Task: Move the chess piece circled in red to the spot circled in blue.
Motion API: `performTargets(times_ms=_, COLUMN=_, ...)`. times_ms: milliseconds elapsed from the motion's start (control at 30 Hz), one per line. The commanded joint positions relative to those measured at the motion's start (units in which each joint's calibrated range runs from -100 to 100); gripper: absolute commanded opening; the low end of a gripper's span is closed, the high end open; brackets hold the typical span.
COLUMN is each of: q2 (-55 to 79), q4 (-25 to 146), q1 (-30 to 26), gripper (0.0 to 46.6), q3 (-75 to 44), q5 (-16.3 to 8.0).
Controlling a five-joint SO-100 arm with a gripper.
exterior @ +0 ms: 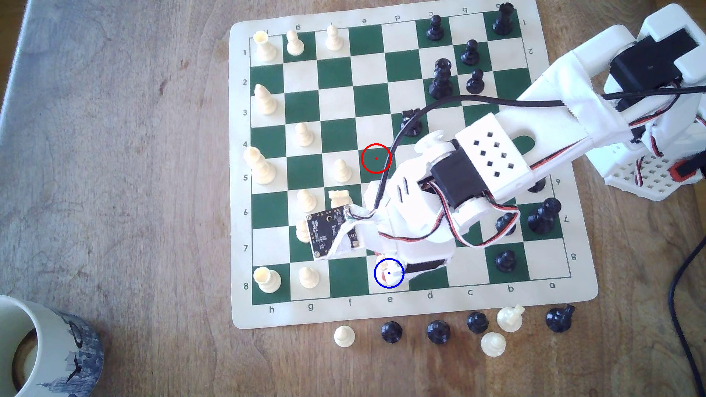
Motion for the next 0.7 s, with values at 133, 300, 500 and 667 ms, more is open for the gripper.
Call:
performTargets(times_ms=133, q2=-3.2, q4=0.6, q1=-0.2, gripper=13.5, q3=-0.6, q5=-0.3)
performTargets(times_ms=300, q2=-6.6, q4=1.9, q1=0.1, gripper=18.1, q3=1.7, q5=0.0)
performTargets(times_ms=500, q2=-13.2, q4=3.0, q1=0.1, gripper=21.2, q3=6.2, q5=0.1)
performTargets(times_ms=667, q2=-25.3, q4=-2.5, q1=-0.6, gripper=21.7, q3=19.5, q5=-2.3)
